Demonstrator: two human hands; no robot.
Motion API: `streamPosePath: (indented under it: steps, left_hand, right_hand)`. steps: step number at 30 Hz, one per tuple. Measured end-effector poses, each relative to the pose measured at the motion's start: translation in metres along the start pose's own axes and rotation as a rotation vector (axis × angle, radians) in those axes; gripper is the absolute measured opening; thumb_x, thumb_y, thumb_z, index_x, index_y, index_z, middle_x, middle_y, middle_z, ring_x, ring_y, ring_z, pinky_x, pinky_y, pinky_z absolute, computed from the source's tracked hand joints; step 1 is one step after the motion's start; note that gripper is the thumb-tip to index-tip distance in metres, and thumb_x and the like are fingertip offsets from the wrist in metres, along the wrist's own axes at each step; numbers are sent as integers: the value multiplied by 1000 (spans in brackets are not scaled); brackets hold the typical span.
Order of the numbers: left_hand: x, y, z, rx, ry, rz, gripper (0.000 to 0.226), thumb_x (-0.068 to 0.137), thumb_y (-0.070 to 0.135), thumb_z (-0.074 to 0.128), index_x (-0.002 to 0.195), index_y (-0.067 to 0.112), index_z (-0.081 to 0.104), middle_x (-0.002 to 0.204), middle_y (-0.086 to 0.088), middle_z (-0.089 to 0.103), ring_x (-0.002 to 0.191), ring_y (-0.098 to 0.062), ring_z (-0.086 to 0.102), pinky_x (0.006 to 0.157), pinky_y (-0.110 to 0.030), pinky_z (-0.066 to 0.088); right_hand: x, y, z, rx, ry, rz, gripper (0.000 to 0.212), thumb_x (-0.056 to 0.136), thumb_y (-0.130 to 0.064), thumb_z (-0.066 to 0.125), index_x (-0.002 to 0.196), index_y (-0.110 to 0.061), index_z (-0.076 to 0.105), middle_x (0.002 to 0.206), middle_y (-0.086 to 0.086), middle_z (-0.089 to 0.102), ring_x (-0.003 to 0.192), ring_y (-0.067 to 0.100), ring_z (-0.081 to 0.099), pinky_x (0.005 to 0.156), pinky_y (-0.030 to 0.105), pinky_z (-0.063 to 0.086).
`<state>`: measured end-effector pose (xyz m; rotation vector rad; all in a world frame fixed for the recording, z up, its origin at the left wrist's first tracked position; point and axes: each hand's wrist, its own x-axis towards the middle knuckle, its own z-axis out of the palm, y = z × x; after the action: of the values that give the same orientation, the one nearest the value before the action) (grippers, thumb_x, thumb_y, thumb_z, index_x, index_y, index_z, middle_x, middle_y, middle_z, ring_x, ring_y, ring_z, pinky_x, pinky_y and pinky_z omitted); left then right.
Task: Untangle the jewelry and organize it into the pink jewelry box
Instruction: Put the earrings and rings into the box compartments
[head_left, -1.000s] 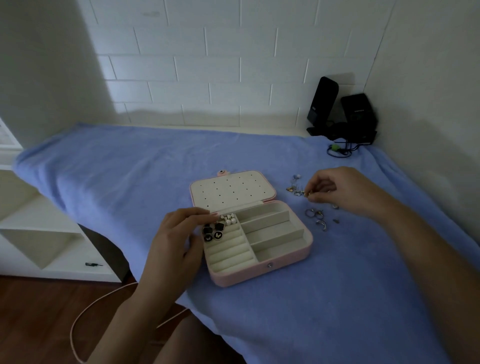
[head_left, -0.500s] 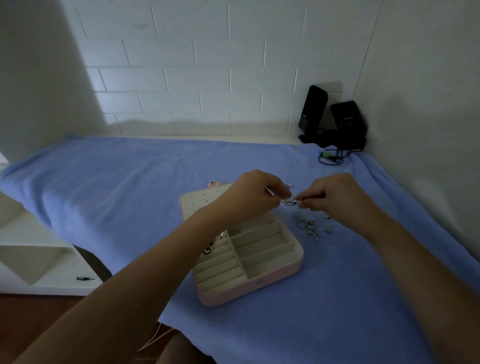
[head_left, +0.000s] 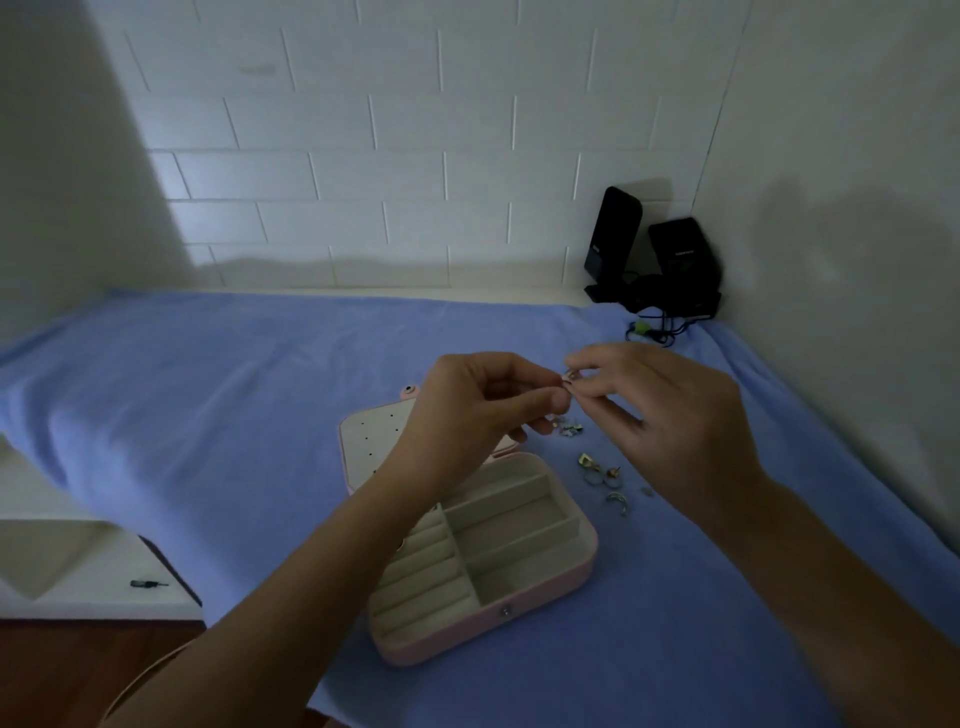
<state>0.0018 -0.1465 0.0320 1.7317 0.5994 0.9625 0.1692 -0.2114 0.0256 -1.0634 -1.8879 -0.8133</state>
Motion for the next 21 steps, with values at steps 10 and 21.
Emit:
streamPosePath:
  steps: [10, 21]
  left_hand:
    - [-32, 6, -16, 231, 23, 103, 12, 82, 9, 69, 79, 20, 71, 74, 1, 71, 67, -4, 63, 62, -21, 53]
    - [-48, 3, -51, 89, -90, -57, 16, 71, 24, 69, 78, 9, 69, 76, -16, 69, 67, -15, 63, 64, -23, 52]
  right_hand:
    - [6, -23, 1, 347, -15, 144, 9, 84, -8, 69, 89, -3, 73, 86, 4, 72, 84, 7, 65, 75, 20, 53]
    - [16, -52, 19, 465, -73, 125, 15, 82, -4, 70, 96, -3, 73, 88, 7, 71, 83, 8, 65, 76, 17, 51]
